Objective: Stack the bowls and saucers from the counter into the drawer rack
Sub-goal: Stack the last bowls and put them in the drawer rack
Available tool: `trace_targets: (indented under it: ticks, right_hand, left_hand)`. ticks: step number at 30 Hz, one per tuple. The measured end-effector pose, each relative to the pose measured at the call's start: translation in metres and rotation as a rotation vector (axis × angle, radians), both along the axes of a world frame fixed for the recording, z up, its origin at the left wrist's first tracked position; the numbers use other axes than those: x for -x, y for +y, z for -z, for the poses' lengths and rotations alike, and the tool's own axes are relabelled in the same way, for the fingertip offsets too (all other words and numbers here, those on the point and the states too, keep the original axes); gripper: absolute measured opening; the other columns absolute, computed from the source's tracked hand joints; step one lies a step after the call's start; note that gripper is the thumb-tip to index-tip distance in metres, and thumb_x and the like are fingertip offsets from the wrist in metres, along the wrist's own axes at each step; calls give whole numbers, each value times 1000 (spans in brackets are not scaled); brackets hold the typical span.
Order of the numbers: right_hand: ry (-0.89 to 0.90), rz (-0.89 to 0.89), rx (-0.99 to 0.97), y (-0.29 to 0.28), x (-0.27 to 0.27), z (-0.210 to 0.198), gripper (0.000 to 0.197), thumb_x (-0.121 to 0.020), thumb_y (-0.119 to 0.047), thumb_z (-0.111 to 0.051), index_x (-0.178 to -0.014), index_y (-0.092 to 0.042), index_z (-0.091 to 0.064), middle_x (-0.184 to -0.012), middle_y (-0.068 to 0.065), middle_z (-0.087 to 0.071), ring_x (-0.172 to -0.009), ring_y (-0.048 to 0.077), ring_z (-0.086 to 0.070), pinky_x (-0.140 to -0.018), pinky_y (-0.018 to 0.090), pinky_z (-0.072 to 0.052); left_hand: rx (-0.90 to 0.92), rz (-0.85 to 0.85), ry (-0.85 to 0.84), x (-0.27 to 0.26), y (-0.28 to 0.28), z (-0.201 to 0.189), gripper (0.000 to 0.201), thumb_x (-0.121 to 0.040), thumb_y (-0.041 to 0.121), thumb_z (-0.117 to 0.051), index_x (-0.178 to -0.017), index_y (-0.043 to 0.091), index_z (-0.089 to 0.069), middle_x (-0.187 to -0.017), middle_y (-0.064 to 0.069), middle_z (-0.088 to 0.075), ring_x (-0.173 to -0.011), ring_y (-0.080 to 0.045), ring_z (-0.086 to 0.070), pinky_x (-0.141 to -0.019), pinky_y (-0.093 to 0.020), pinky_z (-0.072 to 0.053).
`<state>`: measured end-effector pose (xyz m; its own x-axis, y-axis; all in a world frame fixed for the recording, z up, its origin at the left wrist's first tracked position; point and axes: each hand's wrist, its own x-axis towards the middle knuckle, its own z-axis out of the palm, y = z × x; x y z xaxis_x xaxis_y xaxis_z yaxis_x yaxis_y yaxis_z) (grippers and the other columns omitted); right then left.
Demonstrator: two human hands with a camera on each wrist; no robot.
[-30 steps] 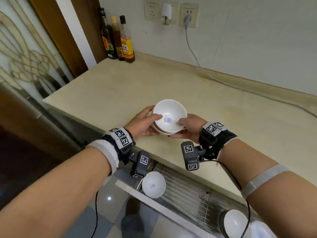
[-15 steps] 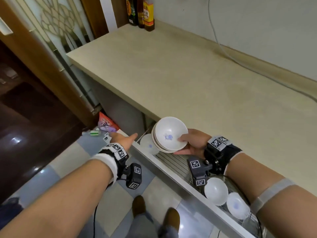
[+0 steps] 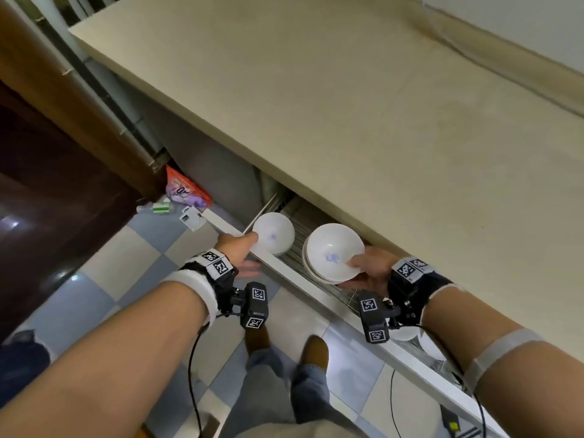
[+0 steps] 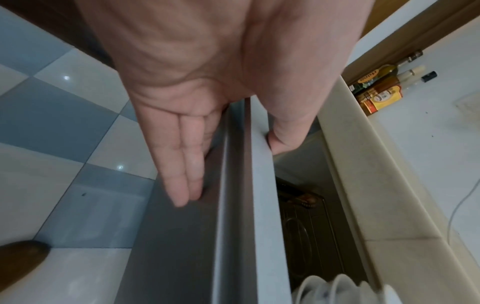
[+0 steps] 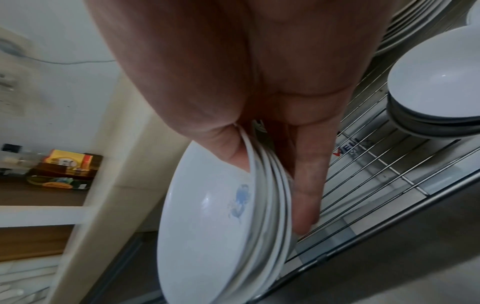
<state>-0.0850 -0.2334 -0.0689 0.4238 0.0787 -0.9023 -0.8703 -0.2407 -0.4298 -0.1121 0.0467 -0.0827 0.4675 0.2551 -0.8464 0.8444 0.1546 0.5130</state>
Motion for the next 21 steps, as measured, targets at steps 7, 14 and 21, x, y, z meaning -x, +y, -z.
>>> trace_targets:
  ticks: [7, 14, 21]
  right_hand:
    - [76, -63, 141, 3, -14, 60, 37, -93, 7, -48, -128, -4, -45, -127, 24, -51, -115, 51, -58, -93, 55, -54]
    - [134, -236, 187, 9, -27, 143, 45, -81, -8, -51, -126, -7, -42, -98, 29, -65, -96, 53, -68, -86, 62, -54]
    - [99, -293, 164, 19, -29, 184, 48, -90, 0, -54, -137, -1, -47, -122, 27, -61, -113, 45, -64, -93, 57, -55]
  left_hand:
    - [-35, 41, -8, 8, 7, -4, 44, -87, 30, -68, -119, 2, -59, -98, -18, -75, -80, -27, -76, -71, -43, -64]
    - [-27, 38, -16, 12, 12, 4, 46, -89, 29, -63, -127, 4, -57, -104, -21, -75, -86, -30, -77, -74, -44, -63]
    - [-51, 37, -22, 12, 11, 5, 42, -88, 28, -62, -124, 6, -60, -102, -17, -77, -88, -28, -77, -79, -48, -62]
